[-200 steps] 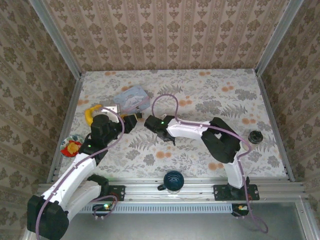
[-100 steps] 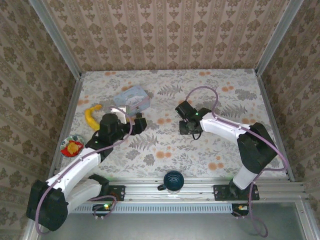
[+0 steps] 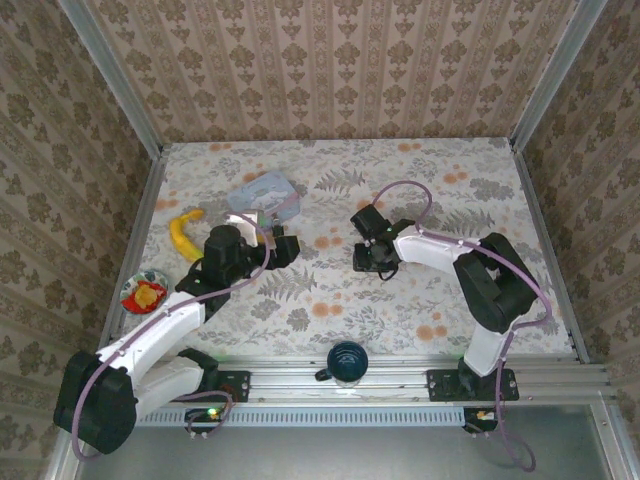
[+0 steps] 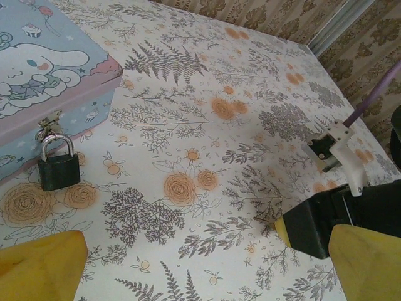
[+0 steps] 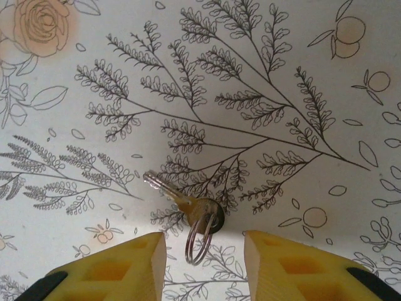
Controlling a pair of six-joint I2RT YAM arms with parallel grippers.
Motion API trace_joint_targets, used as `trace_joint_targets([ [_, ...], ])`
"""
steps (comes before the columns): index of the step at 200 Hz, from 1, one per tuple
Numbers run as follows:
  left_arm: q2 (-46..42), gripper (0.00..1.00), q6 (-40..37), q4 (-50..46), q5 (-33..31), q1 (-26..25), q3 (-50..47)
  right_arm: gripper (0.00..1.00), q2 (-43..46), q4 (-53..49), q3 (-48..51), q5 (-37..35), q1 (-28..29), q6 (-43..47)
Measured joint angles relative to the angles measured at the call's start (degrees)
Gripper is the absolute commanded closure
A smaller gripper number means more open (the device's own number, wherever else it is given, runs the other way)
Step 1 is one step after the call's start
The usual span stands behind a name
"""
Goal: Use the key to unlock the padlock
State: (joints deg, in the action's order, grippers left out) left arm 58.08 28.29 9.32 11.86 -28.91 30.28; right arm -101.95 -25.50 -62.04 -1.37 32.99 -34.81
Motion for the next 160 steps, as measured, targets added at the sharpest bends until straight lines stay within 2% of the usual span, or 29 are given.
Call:
trace_joint_targets([
  [46, 0.0, 0.0, 0.0, 0.11, -0.2, 0.0, 0.0, 0.66, -1.64, 1.14, 0.0, -0.04, -0.59, -0.17],
  [97, 0.0, 0.0, 0.02, 0.11, -0.37, 0.0, 0.0, 0.84, -2.05, 1.84, 0.02, -0.09, -0.59, -0.52],
  [130, 0.0, 0.0, 0.04, 0.11, -0.94, 0.0, 0.0, 1.0, -2.03, 3.21, 0.17, 0.02, -0.59, 0.04],
  [160, 0.22, 0.0, 0.7, 0.04, -1.92, 0.02, 0.0, 1.0, -2.03, 3.96, 0.33, 0.33, -0.59, 0.28],
])
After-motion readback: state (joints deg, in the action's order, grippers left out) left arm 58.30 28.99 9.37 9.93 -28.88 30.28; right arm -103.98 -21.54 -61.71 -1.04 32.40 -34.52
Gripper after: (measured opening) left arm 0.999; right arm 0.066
